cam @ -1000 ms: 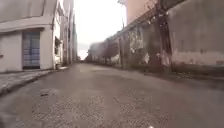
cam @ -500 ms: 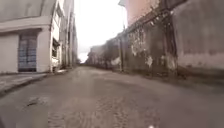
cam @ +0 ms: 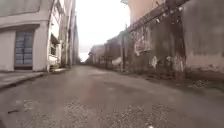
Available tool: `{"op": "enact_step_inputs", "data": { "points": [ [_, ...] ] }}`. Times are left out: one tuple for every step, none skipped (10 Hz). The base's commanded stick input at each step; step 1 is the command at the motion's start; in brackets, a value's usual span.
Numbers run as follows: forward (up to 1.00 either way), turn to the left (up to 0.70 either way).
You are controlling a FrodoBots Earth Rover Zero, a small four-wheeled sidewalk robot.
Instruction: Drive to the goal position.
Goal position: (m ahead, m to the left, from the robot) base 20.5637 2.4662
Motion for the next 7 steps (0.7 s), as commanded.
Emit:
{"op": "enact_step_inputs", "data": {
  "points": [
    [0.70, 0.00],
    [0.70, 0.00],
    [0.70, 0.00],
    [0.70, 0.00],
    [0.70, 0.00],
    [0.70, 0.00],
    [0.70, 0.00]
  ]
}}
